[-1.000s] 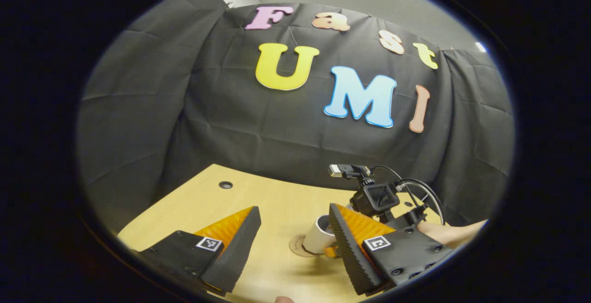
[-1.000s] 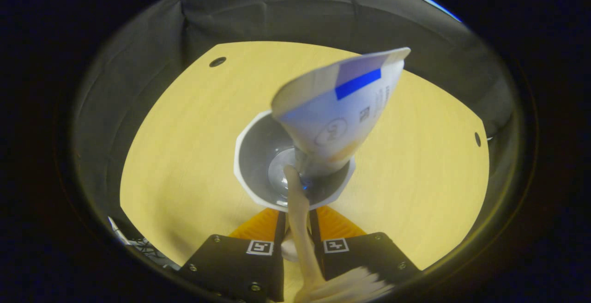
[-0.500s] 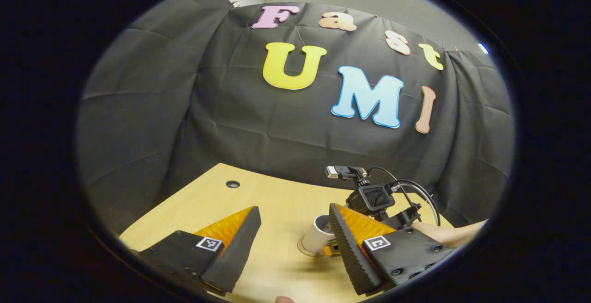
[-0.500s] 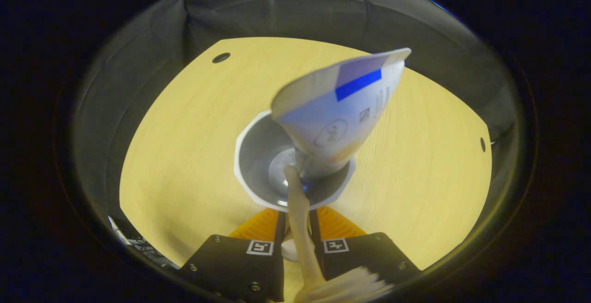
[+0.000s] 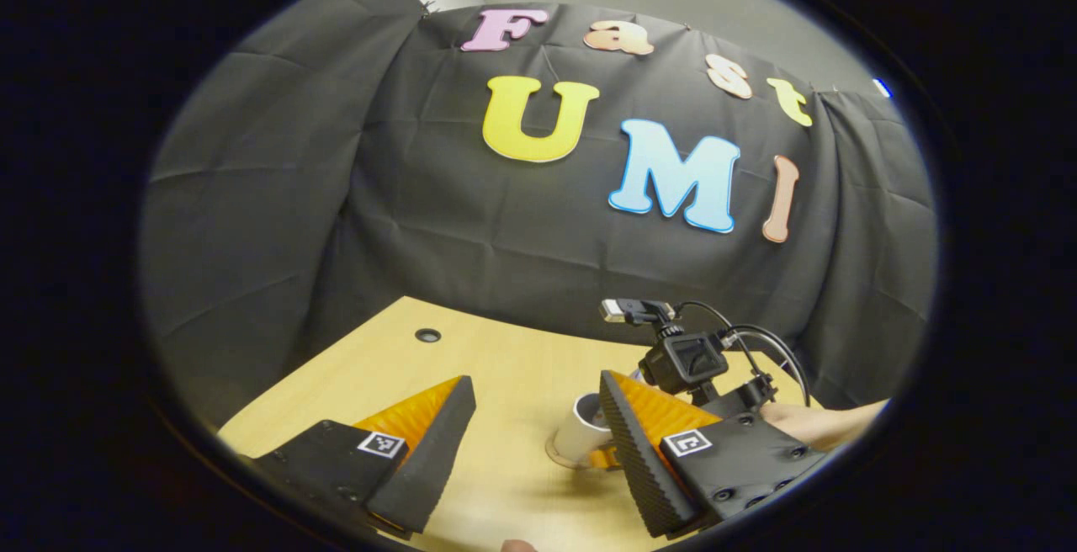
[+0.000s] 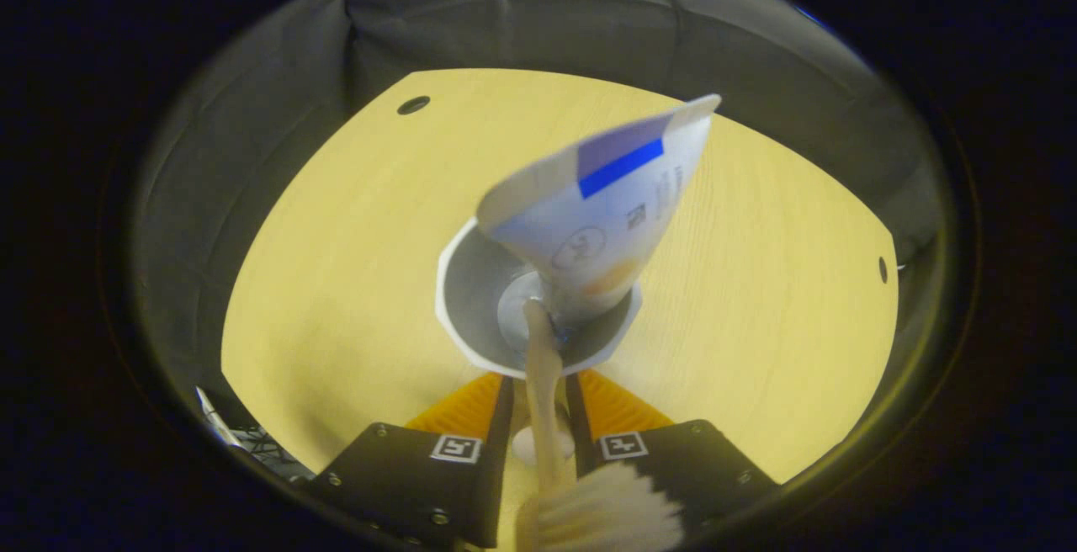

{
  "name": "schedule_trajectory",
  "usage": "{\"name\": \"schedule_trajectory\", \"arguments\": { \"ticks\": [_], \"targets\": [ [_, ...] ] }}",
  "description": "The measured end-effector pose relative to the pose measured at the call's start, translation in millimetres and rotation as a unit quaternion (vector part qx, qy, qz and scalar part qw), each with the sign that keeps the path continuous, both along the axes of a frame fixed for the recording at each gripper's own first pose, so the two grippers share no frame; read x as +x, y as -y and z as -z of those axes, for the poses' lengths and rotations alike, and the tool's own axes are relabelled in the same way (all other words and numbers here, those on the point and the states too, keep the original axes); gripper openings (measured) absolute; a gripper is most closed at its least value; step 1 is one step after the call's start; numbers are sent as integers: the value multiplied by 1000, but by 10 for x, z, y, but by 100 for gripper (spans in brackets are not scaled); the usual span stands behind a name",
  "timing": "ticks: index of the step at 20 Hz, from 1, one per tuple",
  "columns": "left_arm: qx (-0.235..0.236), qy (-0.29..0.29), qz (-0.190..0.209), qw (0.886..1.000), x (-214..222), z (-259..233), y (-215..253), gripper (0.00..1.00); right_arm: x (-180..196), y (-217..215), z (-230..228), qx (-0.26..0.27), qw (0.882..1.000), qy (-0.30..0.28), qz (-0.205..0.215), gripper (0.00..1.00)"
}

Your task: Put the toothbrush and toothpaste on the desktop into the cup, then pick up the cup and place it on the coaster on the desktop.

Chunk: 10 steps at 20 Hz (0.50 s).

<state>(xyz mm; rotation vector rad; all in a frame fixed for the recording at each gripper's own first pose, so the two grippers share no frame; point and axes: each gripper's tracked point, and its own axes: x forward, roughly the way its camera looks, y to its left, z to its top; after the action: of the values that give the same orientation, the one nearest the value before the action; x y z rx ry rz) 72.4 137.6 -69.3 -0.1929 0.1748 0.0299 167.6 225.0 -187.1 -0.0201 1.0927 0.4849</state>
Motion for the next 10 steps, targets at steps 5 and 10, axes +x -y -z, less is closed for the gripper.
{"name": "schedule_trajectory", "arguments": {
  "ticks": [5,10],
  "targets": [
    [-3,0,0,1000,1,-25,45,92,-94,112,-211,14,1000,23,-2,57],
    [2,2,2,1000,16,-61,111,95,-239,275,-322,27,999,33,12,60]
  ]
}}
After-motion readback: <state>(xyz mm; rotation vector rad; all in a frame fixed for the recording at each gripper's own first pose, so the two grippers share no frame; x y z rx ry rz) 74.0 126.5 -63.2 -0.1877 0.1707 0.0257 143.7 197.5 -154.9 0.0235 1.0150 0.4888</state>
